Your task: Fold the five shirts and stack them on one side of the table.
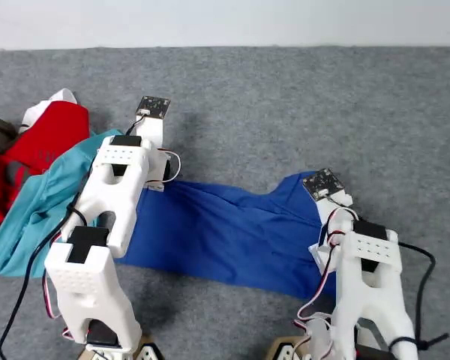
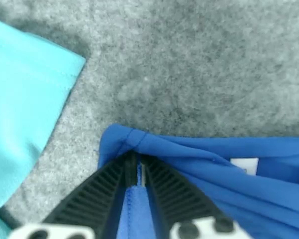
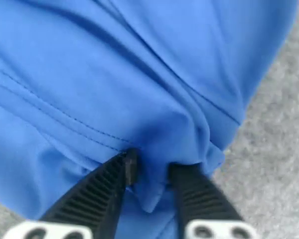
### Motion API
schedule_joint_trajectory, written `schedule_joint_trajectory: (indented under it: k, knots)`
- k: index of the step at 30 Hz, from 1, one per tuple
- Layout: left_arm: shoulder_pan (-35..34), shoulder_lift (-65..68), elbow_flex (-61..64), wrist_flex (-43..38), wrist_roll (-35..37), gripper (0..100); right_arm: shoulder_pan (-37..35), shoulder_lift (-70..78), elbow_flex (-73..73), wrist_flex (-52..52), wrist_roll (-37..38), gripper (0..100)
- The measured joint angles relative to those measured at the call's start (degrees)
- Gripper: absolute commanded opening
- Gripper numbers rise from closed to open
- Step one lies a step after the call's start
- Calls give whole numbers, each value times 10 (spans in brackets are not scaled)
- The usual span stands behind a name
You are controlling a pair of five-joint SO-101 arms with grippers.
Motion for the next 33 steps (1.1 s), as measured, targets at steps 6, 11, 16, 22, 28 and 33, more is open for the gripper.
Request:
schedule_joint_trajectory:
  k: [6, 11, 16, 22, 28, 33]
  knots:
    - [0, 0, 0, 0, 0, 18, 0, 1, -76, 0, -4, 253]
    - [0, 0, 0, 0, 0, 18, 0, 10, -182, -1, -65, 248]
    - [0, 0, 0, 0, 0, 18, 0, 65, -197, 19, -76, 248]
    - [0, 0, 0, 0, 0, 18, 1, 98, -198, -10, -79, 248]
    - [0, 0, 0, 0, 0, 18, -14, 190, -285, -35, -115, 248]
    - [0, 0, 0, 0, 0, 18, -18, 324, -465, 30, -126, 248]
